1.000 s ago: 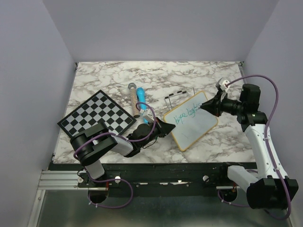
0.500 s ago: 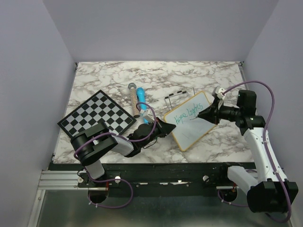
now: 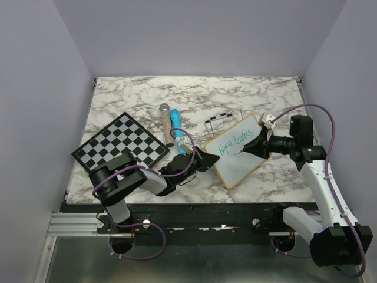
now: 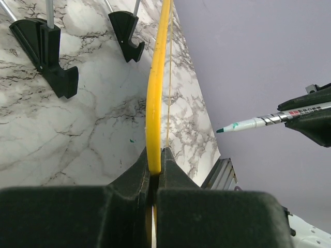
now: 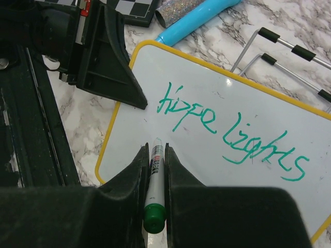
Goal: Write a sentence on the whiteboard
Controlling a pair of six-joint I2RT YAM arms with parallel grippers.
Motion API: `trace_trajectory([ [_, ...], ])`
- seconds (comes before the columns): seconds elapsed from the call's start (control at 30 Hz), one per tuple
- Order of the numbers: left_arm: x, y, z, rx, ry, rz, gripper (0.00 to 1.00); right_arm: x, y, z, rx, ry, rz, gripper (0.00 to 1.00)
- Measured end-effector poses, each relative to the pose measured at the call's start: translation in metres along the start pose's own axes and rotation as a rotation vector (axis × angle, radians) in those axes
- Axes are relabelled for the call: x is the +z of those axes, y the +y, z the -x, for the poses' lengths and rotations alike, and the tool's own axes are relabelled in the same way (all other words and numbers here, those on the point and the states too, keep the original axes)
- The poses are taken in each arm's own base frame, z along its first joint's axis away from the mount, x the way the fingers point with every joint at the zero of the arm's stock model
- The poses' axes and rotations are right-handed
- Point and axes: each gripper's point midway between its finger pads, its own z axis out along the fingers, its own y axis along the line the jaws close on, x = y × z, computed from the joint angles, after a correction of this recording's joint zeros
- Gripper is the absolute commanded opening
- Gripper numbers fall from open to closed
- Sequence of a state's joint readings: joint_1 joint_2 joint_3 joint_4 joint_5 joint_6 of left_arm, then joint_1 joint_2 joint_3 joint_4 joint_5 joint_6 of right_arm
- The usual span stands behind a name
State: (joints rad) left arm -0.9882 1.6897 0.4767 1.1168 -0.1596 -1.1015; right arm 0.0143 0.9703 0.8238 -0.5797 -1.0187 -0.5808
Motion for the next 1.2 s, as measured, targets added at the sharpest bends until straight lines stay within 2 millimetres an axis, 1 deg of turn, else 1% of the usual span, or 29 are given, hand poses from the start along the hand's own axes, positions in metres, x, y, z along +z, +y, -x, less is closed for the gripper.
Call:
trace_trajectory([
  [0.37,0.000,0.000,-0.001,-0.006,-0.004,0.005,0.00,0.005,0.008,-0.006,-0.040,0.021,0.032,0.01],
  [0.6,0.000,0.000,-0.001,-0.008,-0.005,0.006,0.00,0.006,0.016,-0.013,-0.091,0.046,0.050,0.00],
  [0.83,0.000,0.000,-0.002,-0.009,-0.010,0.009,0.00,0.009,0.025,-0.015,-0.137,0.058,0.065,0.01],
  [1.0,0.000,0.000,-0.003,-0.009,-0.012,0.010,0.00,0.010,0.025,-0.018,-0.143,0.072,0.057,0.01],
  [1.2,0.000,-0.001,-0.002,-0.018,-0.014,0.011,0.00,0.007,0.022,-0.016,-0.162,0.079,0.024,0.01],
])
